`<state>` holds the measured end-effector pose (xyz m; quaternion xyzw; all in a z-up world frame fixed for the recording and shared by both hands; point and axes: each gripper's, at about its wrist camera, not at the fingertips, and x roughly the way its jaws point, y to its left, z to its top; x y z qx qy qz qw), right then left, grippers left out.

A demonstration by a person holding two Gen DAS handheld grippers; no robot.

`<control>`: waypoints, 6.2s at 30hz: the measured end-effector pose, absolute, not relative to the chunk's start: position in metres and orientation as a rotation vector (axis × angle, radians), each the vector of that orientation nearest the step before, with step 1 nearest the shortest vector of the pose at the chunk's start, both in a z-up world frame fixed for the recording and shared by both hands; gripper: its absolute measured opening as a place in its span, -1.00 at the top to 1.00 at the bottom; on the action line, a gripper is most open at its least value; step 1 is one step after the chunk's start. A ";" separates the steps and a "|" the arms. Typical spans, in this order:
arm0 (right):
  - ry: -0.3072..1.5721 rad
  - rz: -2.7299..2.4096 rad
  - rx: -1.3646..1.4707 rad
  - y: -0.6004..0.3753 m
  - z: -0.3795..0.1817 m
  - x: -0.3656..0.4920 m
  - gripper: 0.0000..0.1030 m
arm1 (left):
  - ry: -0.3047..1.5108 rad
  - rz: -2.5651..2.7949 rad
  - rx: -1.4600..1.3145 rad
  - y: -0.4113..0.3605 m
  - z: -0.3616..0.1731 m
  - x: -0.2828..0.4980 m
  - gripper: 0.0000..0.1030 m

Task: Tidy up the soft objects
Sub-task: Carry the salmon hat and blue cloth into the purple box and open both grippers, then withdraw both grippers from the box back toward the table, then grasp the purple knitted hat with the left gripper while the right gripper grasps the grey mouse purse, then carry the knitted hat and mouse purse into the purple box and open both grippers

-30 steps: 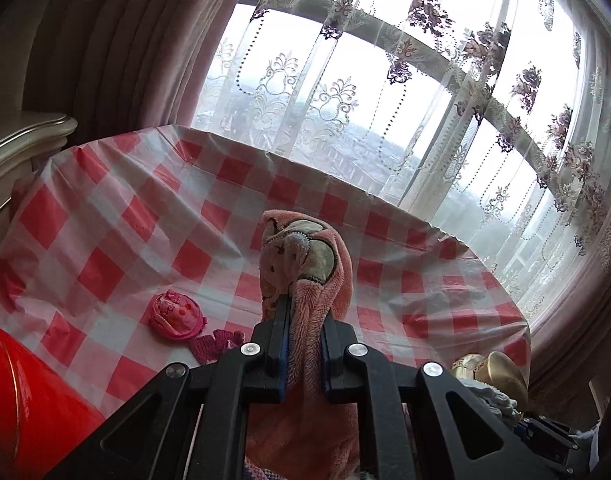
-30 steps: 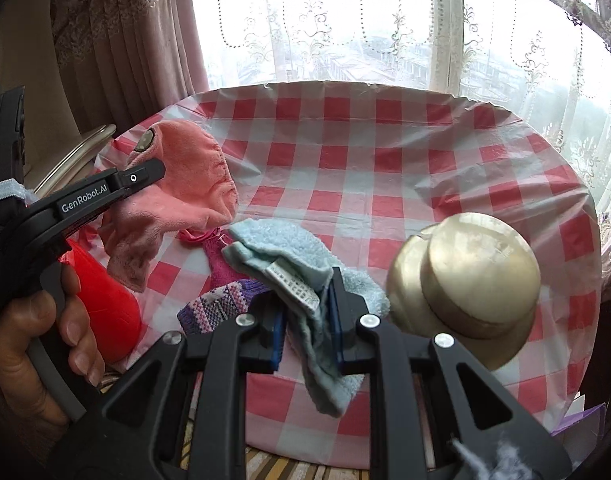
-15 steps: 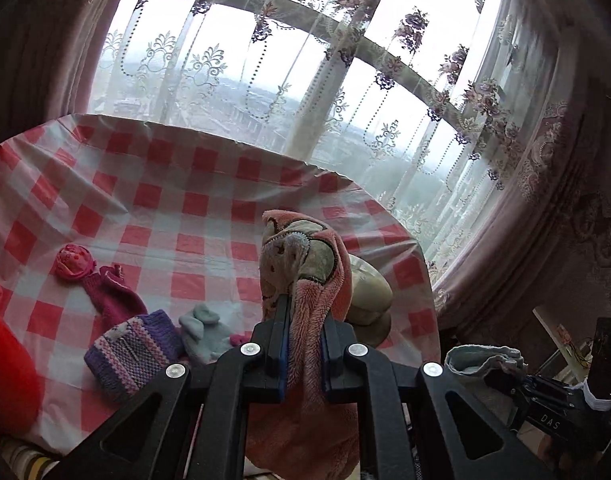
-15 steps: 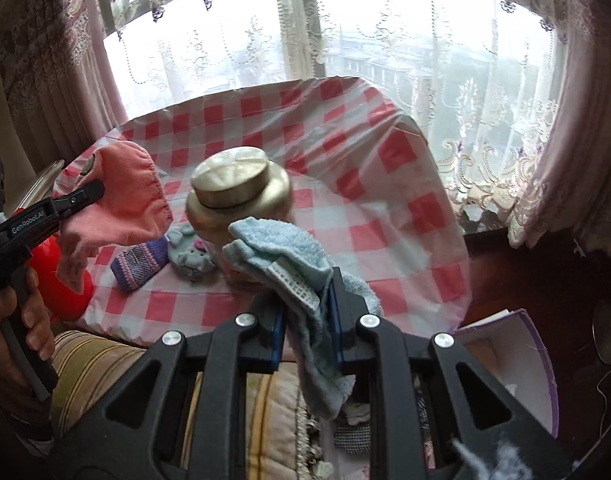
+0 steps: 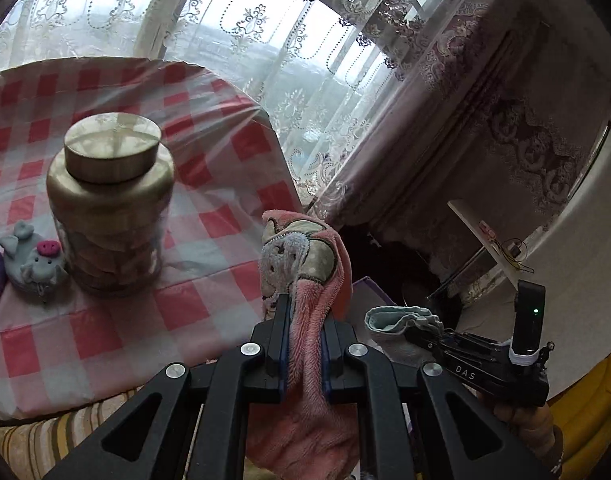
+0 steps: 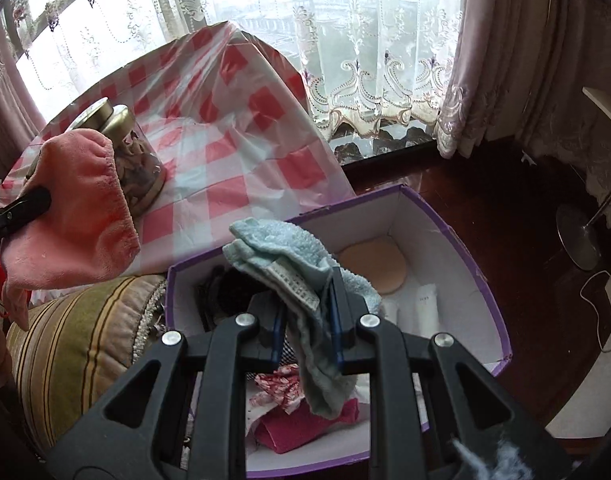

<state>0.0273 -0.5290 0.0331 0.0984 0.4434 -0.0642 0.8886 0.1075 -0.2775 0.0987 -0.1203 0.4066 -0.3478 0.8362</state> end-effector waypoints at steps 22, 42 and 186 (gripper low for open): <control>0.950 -0.132 0.280 -0.556 0.004 0.021 0.36 | 1.127 -0.678 -0.150 -0.324 0.040 0.101 -0.09; 0.713 -0.014 0.108 -0.483 0.078 0.022 -0.86 | 0.676 -0.416 0.118 -0.261 0.104 0.080 -0.65; 1.046 0.548 -0.281 -0.154 -0.017 0.203 0.42 | 0.800 -0.027 -0.215 0.009 0.034 0.136 0.24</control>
